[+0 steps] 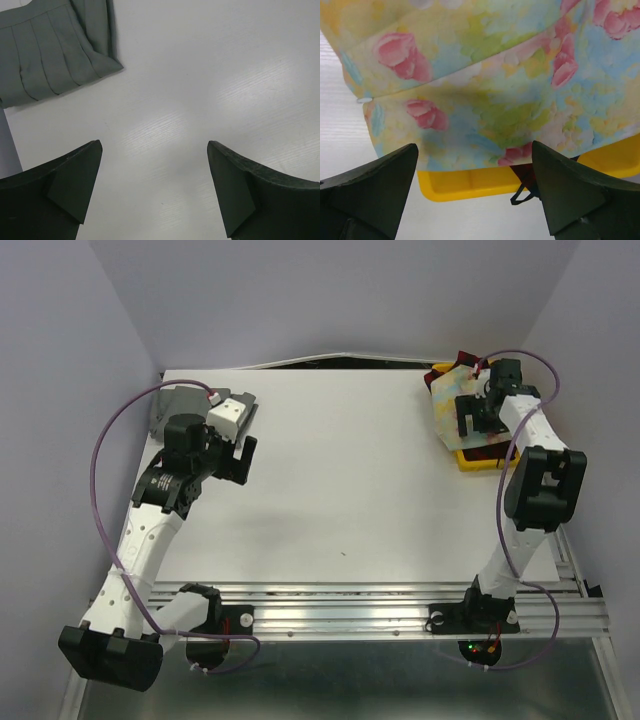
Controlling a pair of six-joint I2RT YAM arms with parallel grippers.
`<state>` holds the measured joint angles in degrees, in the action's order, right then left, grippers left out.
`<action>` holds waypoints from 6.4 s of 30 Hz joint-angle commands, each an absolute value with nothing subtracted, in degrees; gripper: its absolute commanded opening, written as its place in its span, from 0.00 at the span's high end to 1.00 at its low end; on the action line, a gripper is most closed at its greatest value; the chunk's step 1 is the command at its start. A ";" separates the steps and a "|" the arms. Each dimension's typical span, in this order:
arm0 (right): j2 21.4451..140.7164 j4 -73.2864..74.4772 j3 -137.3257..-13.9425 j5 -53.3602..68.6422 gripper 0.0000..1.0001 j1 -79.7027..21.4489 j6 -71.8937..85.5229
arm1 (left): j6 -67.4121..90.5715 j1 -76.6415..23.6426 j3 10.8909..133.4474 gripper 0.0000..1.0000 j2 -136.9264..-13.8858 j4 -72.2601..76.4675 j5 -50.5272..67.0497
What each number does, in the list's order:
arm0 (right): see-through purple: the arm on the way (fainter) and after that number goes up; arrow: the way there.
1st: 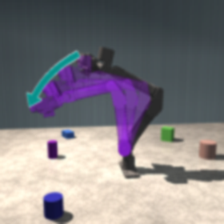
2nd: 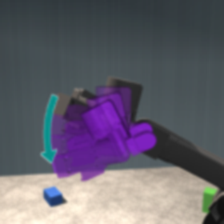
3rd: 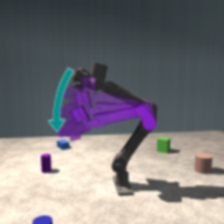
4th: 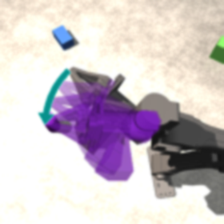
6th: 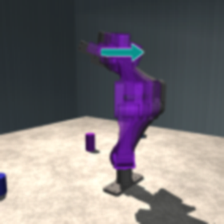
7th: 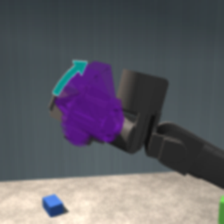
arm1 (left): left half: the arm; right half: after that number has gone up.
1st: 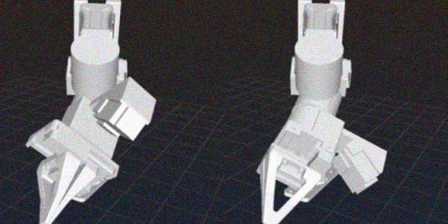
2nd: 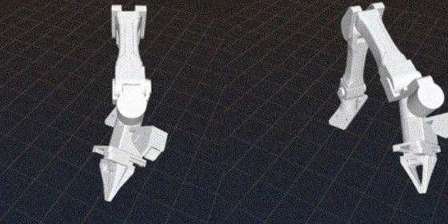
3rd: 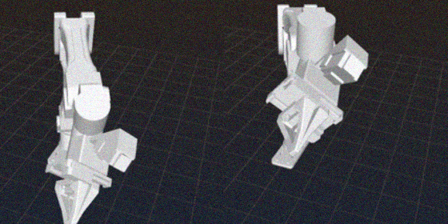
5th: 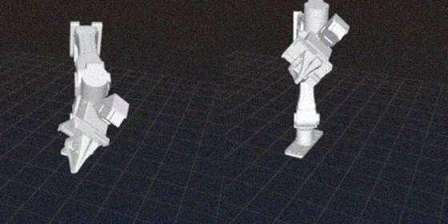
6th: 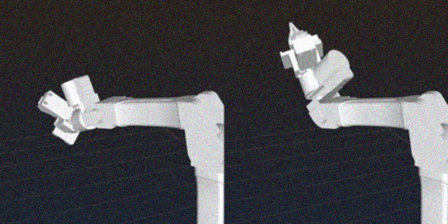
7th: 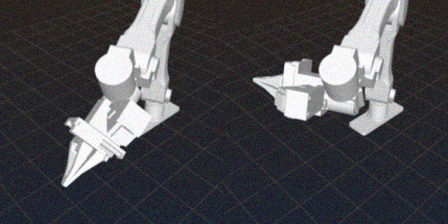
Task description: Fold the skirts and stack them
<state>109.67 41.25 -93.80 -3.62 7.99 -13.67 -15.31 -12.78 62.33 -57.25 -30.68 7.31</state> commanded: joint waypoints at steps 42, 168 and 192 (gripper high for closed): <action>93.44 50.89 -113.67 36.99 0.99 0.01 -14.41 | -18.98 2.64 73.74 0.13 -66.01 -34.89 34.10; 101.69 52.91 -74.00 47.20 0.99 -5.10 -7.12 | -101.86 -42.97 22.59 0.19 -67.14 13.52 19.34; 100.18 59.68 -79.71 33.76 0.99 -5.10 -8.00 | -60.04 -41.06 48.60 1.00 -56.59 -25.40 40.60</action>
<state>99.07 59.37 -74.87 38.87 -4.93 -8.75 -72.93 -43.51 45.52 -55.05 -16.25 33.23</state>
